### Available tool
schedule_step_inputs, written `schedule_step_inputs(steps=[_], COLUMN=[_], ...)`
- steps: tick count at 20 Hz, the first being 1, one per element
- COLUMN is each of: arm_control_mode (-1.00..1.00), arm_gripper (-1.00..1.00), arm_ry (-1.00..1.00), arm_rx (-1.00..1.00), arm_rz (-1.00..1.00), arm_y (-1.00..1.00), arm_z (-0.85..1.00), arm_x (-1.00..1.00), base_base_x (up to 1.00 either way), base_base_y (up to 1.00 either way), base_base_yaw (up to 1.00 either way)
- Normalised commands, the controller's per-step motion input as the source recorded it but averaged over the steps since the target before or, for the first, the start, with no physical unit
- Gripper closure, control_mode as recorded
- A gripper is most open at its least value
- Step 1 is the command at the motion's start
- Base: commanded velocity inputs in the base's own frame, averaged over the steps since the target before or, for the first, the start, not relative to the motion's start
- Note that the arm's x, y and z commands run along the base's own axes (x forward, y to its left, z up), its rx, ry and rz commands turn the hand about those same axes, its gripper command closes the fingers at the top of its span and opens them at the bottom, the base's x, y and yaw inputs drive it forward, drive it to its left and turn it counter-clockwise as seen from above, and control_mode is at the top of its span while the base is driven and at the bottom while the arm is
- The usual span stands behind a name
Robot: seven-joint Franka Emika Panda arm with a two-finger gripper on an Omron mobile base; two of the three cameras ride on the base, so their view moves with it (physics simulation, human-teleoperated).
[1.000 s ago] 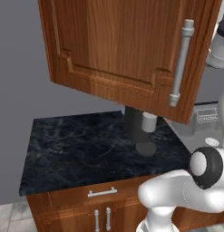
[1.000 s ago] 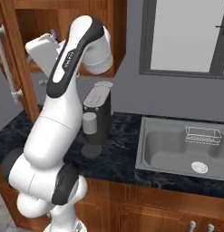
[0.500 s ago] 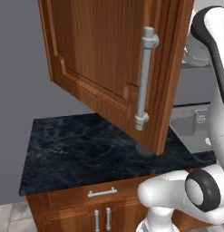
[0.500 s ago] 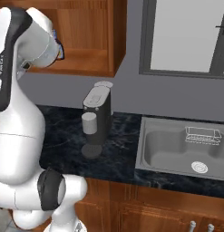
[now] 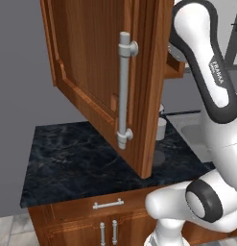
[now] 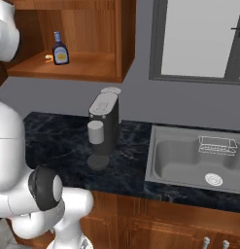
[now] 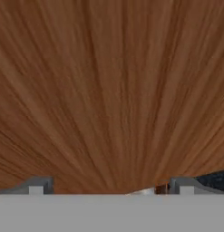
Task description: The dining table condiment station is running low on condiment bottle. Refill the condiment station by opening the cabinet and taking the condiment bottle from the cabinet and placing it on the dining table.
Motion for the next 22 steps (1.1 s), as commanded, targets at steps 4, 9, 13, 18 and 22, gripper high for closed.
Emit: schedule_step_inputs(steps=[4,9,13,18,22], arm_control_mode=[-1.0,-1.0,-1.0,-1.0,-1.0], arm_gripper=[-1.0,-1.0,-1.0,-1.0,-1.0], arm_ry=[-0.41,-0.5,-0.56,-0.43,-0.17], arm_rx=[0.15,0.17,0.18,0.26,0.32], arm_rz=[0.02,0.0,0.0,-0.01,-0.12], arm_y=[0.31,0.19,0.04,-0.36,-0.98], arm_z=[0.0,-0.01,-0.34,-0.84,-0.22], arm_x=[0.74,0.49,0.02,0.0,0.0], base_base_x=[0.0,0.0,0.0,0.0,0.0], base_base_y=[0.0,0.0,0.0,0.0,0.0], base_base_yaw=[0.0,0.0,0.0,0.0,0.0])
